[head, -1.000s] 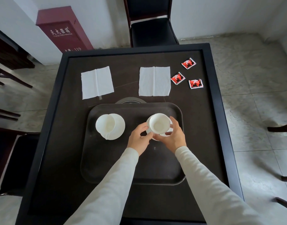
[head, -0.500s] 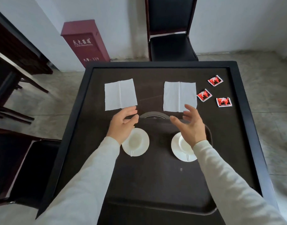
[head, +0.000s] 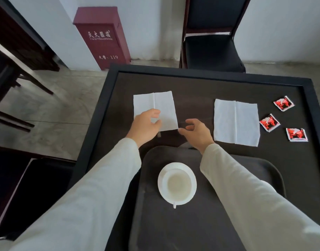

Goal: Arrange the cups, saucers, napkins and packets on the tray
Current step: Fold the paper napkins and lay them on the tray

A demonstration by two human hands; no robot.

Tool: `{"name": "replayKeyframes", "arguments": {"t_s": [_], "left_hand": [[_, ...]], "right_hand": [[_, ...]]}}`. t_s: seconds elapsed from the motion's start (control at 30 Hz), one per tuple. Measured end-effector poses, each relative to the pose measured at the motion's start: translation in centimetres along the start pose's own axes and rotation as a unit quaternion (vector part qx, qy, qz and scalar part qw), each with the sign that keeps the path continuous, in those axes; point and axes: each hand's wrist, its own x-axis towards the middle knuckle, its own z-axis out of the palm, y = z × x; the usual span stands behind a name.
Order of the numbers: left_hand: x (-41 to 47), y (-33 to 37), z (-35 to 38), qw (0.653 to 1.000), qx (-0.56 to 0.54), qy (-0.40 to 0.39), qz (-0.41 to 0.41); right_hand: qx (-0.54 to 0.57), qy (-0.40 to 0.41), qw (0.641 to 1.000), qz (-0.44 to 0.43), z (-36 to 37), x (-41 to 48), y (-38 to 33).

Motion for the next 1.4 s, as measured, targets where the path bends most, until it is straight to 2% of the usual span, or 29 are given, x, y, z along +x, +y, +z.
{"name": "replayKeyframes", "arguments": {"t_s": [0.17, 0.33, 0.5, 0.63, 0.77, 0.97, 1.07, 1.17, 1.27, 1.4], "left_hand": [[2.8, -1.7, 1.8, 0.999, 0.011, -0.042, 0.005], [5.8, -2.3, 2.9, 0.999, -0.023, -0.043, -0.005], [7.7, -2.6, 3.5, 0.998, -0.055, -0.035, -0.019], [8.2, -2.9, 3.4, 0.991, -0.127, -0.004, -0.049], [8.3, -3.4, 2.5, 0.958, -0.256, 0.043, -0.117], [8.7, -5.0, 0.8, 0.948, -0.249, 0.128, -0.151], [8.5, -5.9, 0.3, 0.943, -0.247, 0.148, -0.168], [8.4, -6.6, 0.0, 0.941, -0.247, 0.145, -0.179], [8.4, -7.0, -0.1, 0.941, -0.236, 0.144, -0.193], [8.6, -7.8, -0.4, 0.939, -0.229, 0.152, -0.207]], "right_hand": [[0.013, 0.003, 0.999, 0.030, 2.3, 3.7, -1.0], [0.040, 0.036, 0.997, 0.060, 4.0, 6.5, -2.3], [0.059, 0.050, 0.996, 0.055, 5.4, 7.7, -3.2], [0.078, 0.073, 0.994, -0.001, 5.8, 6.9, -4.3], [0.024, 0.052, 0.993, -0.106, 7.5, 5.5, -5.1], [-0.020, 0.002, 0.981, -0.192, 10.0, 4.8, -6.7], [-0.008, -0.012, 0.984, -0.178, 10.4, 4.7, -6.8], [-0.007, 0.020, 0.988, -0.150, 10.2, 5.0, -6.7], [0.021, 0.070, 0.994, -0.087, 9.6, 5.7, -6.6], [0.022, 0.072, 0.997, -0.009, 9.7, 7.1, -6.8]]}}
